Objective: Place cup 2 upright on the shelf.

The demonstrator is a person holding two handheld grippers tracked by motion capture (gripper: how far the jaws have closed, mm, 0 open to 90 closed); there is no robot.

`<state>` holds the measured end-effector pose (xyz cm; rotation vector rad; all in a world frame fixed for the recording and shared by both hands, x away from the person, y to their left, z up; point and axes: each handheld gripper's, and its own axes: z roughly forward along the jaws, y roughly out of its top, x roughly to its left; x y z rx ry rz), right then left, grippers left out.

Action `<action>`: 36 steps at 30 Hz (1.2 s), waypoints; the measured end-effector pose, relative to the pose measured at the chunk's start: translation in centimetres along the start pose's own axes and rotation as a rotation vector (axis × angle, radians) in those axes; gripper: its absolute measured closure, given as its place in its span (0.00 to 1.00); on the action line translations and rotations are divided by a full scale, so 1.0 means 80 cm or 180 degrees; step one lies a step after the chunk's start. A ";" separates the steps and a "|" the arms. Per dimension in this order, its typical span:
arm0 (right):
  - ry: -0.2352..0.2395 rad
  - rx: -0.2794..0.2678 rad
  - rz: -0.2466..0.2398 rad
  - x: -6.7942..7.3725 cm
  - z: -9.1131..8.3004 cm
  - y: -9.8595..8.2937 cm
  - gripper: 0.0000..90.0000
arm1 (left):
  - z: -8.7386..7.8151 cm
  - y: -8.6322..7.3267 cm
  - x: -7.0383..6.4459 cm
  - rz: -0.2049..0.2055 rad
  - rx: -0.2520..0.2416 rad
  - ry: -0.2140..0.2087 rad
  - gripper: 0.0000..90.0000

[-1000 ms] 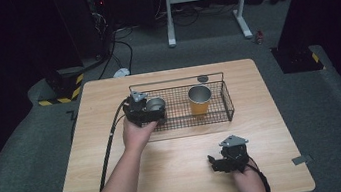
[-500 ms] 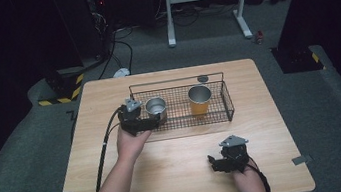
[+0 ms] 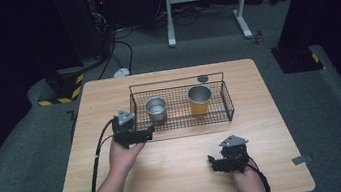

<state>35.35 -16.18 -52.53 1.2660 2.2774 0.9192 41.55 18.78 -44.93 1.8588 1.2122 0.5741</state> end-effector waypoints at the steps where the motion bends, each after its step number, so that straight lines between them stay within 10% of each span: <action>1: 0.0000 0.0000 0.0001 0.000 0.000 0.000 0.13 | -0.002 -0.003 0.001 0.0003 0.0007 -0.0007 0.04; 18: 0.0000 0.0000 0.0000 0.000 0.000 0.000 0.13 | -0.028 -0.043 0.009 -0.0017 0.0044 -0.0110 0.04; 36: -0.0004 0.0004 -0.0001 0.000 0.000 0.000 0.13 | -0.029 -0.117 0.018 0.0144 0.0438 -0.0185 0.05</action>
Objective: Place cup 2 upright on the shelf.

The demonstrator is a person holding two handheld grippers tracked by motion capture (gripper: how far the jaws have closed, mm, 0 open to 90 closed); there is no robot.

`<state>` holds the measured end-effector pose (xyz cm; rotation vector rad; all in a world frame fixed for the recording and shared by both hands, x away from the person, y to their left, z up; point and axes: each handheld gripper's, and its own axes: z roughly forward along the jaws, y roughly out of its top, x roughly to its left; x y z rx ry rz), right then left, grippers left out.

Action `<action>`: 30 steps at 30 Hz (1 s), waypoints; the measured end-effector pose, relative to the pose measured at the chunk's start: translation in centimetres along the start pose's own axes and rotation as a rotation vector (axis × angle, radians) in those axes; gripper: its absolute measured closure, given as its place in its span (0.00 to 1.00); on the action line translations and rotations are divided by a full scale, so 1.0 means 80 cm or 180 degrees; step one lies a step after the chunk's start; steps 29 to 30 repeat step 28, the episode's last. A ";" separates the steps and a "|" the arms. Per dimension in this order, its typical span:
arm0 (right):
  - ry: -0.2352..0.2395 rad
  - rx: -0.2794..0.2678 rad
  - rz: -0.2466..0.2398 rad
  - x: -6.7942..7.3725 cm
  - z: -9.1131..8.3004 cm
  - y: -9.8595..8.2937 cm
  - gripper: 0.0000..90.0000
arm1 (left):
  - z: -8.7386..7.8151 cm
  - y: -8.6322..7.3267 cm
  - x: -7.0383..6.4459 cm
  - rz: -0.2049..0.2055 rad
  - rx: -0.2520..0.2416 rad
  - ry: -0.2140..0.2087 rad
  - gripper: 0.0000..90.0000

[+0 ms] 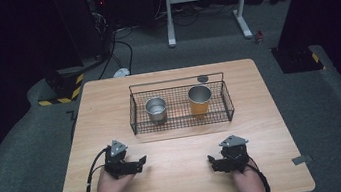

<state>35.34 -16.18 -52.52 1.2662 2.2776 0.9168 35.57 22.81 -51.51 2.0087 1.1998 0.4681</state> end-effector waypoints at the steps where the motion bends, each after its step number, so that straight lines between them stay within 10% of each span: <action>1: -0.0001 -0.0001 -0.0001 0.000 0.000 0.000 0.13 | -0.001 -0.005 0.001 0.0023 0.0042 0.0000 0.05; 7: 0.0001 -0.0003 0.0003 0.000 0.000 0.000 0.13 | -0.013 -0.037 -0.001 0.0194 0.0183 0.0136 0.00; 12: 0.0004 -0.0007 -0.0008 0.000 -0.001 -0.001 0.13 | -0.031 -0.054 0.007 0.0084 0.0168 0.0213 0.00; 30: -0.0096 0.0005 0.0090 0.006 0.001 0.001 0.11 | -0.031 -0.053 0.010 0.0049 0.0177 0.0251 0.00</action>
